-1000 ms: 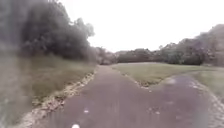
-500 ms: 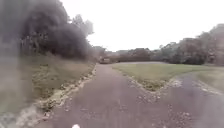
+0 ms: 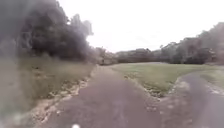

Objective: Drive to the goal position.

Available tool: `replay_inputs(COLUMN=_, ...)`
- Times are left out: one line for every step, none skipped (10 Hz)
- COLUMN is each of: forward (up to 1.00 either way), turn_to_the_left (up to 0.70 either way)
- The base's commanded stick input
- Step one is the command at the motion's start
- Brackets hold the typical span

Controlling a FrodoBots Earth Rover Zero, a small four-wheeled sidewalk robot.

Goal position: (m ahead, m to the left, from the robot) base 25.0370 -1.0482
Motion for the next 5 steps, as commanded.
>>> replay_inputs(forward=0.85, turn_to_the_left=0.01)
replay_inputs(forward=0.85, turn_to_the_left=0.01)
replay_inputs(forward=0.85, turn_to_the_left=0.01)
replay_inputs(forward=0.85, turn_to_the_left=0.01)
replay_inputs(forward=0.85, turn_to_the_left=0.01)
